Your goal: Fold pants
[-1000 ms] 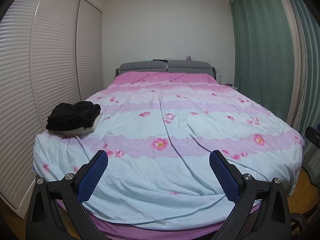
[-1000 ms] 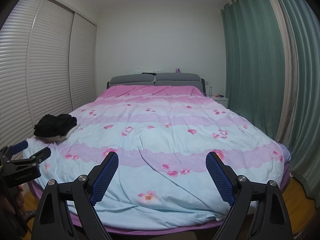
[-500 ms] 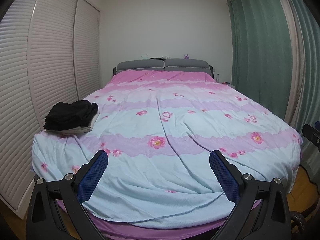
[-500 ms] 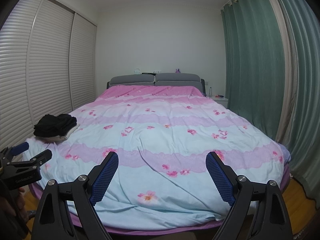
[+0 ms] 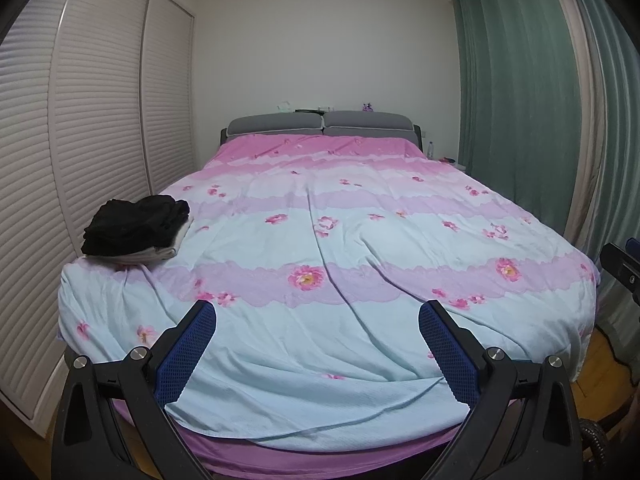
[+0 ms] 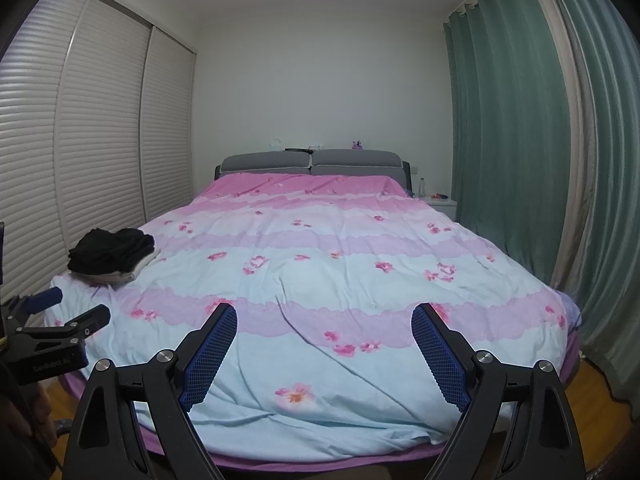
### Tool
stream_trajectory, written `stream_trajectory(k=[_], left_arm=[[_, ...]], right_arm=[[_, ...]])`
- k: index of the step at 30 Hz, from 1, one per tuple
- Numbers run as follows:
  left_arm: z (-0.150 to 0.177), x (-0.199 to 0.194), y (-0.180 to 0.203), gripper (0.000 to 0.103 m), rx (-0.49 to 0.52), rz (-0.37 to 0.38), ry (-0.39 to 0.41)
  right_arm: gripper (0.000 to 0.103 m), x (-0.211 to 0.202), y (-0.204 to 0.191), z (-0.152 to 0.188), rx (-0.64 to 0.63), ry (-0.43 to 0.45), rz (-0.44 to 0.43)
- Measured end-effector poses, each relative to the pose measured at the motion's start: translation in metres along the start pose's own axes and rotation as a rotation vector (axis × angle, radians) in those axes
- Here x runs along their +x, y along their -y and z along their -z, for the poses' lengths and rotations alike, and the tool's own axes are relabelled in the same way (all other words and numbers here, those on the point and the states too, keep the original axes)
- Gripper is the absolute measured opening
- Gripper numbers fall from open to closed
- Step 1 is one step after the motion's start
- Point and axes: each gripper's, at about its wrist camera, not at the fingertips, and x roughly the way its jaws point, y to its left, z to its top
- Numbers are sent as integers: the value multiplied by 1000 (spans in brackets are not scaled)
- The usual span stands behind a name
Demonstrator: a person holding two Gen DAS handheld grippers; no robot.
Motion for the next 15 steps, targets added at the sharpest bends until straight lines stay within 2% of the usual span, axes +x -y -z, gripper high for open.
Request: stream_trajectory(k=[15], left_arm=[[2,1,8,103,16,13,13]], right_arm=[[90,2,-3,1,10,-11,-4]])
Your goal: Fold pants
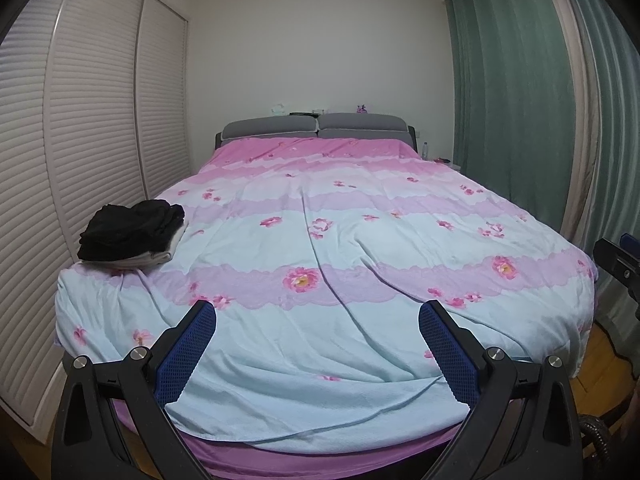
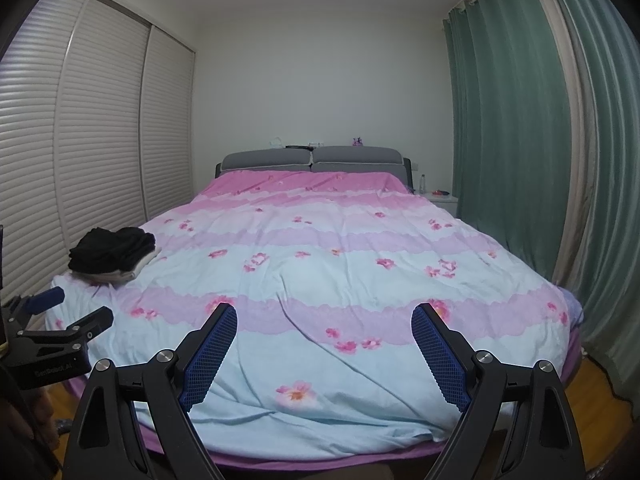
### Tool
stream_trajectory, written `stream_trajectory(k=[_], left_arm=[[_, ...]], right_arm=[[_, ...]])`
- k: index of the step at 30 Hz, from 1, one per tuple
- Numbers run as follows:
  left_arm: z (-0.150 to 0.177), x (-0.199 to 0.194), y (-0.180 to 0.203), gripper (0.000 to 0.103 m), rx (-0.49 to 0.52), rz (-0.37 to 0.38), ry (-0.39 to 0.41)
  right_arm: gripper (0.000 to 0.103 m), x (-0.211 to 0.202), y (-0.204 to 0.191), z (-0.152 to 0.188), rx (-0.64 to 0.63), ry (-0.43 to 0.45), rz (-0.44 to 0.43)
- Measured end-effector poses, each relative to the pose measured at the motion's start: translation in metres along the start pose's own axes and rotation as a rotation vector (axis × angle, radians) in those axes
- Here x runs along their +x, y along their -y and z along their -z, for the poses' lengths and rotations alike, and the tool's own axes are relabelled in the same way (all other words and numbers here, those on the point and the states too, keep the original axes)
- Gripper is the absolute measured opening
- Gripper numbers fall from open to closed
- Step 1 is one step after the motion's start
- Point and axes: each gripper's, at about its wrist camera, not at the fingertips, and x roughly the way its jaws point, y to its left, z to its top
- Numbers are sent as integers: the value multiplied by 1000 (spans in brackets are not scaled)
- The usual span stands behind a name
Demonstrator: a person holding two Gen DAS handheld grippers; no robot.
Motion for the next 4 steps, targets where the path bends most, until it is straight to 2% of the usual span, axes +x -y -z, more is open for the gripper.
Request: stream_trajectory(k=[4], left_arm=[[1,3,4,103,12,4,-4]], right_arm=[[90,3,-1,0,2,-7,-5]])
